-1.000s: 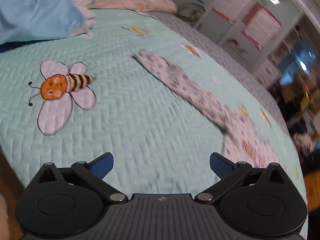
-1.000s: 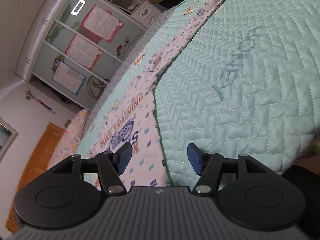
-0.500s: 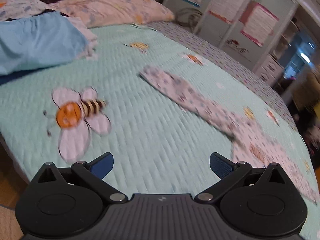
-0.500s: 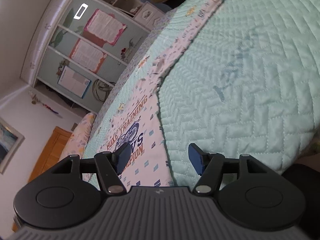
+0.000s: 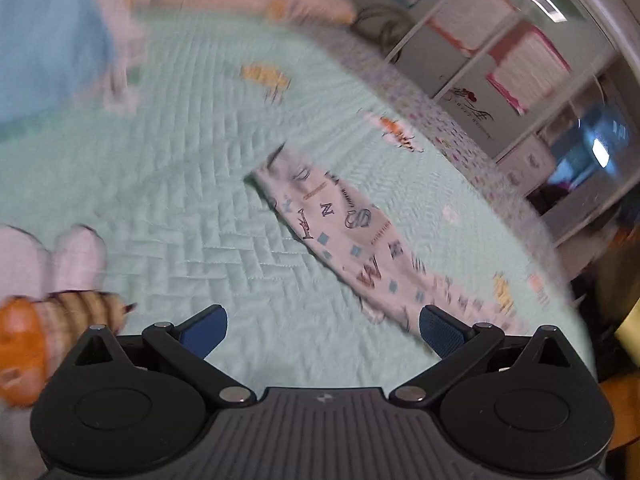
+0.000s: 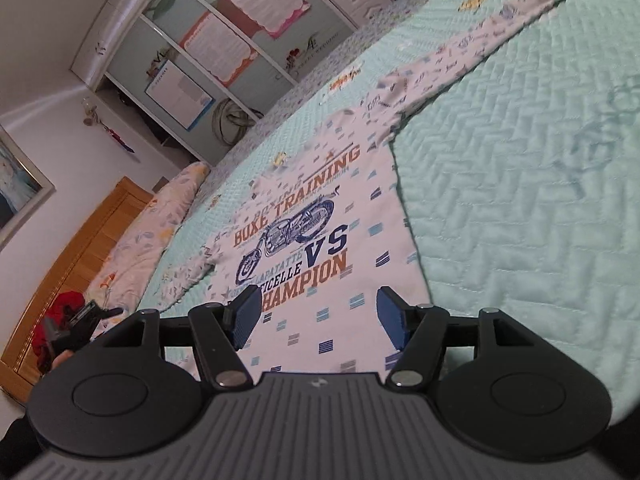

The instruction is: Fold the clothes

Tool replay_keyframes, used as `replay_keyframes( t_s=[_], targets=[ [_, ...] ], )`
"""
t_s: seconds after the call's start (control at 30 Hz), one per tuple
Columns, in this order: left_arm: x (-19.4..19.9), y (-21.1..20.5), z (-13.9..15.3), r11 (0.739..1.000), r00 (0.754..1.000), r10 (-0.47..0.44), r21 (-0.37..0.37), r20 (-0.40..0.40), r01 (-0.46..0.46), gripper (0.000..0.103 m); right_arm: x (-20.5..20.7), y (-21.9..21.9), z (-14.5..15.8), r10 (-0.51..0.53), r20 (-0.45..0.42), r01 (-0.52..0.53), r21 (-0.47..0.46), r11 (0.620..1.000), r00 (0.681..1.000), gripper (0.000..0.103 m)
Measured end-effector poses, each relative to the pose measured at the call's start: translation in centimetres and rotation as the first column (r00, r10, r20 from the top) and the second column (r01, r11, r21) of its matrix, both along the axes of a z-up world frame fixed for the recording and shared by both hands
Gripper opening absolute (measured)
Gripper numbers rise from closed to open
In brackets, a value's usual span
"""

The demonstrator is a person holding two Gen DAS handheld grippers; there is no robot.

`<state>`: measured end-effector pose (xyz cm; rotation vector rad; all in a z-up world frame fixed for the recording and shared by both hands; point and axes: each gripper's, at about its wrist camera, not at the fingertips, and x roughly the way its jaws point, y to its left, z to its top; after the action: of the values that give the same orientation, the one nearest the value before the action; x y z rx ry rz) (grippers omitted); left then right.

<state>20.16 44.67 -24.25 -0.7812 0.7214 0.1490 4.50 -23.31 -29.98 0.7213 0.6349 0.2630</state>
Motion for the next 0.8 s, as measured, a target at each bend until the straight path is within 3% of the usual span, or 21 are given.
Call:
replay_keyframes(
  t_s=[0.1, 0.23, 0.37, 0.5, 0.53, 0.57, 0.6, 0.7, 0.8],
  targets=[
    [3.7, 3.4, -3.0, 0.988, 0.999, 0.007, -0.157, -0.035, -0.012, 0.102, 0.3, 1.0, -1.1, -0.008, -0.049, 0.006, -0.028, 1.0, 0.999, 0.065],
    [7.3, 5.4, -5.8, 0.957, 0.996, 0.063, -0.28, -0.055, -0.077, 0.102, 0.4, 1.5, -1.2, -0.021, -0.049, 0.019, -0.052, 0.998, 0.999, 0.065],
    [11.0, 6.5, -6.4, 0.928, 0.991, 0.105, -0.35, -0.079, -0.126, 0.102, 0.5, 2.0, -1.2, -0.031, -0.04, 0.027, -0.086, 0.996, 0.999, 0.066],
    [14.1, 6.7, -6.6, 0.928, 0.995, 0.086, -0.36, -0.048, -0.098, 0.098, 0.8, 2.3, -1.3, -0.039, -0.034, 0.036, -0.098, 0.995, 0.999, 0.066],
    [14.6, 6.7, -6.3, 0.937, 0.996, 0.081, -0.338, -0.036, -0.088, 0.071, 0.8, 2.3, -1.3, -0.042, -0.033, 0.039, -0.096, 0.995, 0.999, 0.066],
    [15.0, 6.5, -6.2, 0.947, 0.997, 0.069, -0.312, -0.044, -0.079, 0.02, 0.9, 2.3, -1.3, -0.045, -0.033, 0.042, -0.093, 0.995, 0.998, 0.067],
    [15.3, 6.4, -6.2, 0.953, 0.997, 0.057, -0.293, -0.061, -0.072, 0.003, 0.9, 2.3, -1.3, -0.049, -0.032, 0.046, -0.09, 0.995, 0.998, 0.067],
    [15.0, 5.6, -4.5, 0.987, 0.999, 0.031, -0.16, -0.012, -0.033, 0.004, 0.8, 2.4, -1.4, -0.053, -0.022, 0.051, -0.086, 0.995, 0.998, 0.07],
    [14.0, 5.1, -1.9, 0.996, 0.997, 0.045, -0.081, 0.066, -0.04, 0.003, 0.9, 2.8, -1.3, -0.041, -0.012, 0.039, -0.1, 0.994, 0.999, 0.073]
  ],
)
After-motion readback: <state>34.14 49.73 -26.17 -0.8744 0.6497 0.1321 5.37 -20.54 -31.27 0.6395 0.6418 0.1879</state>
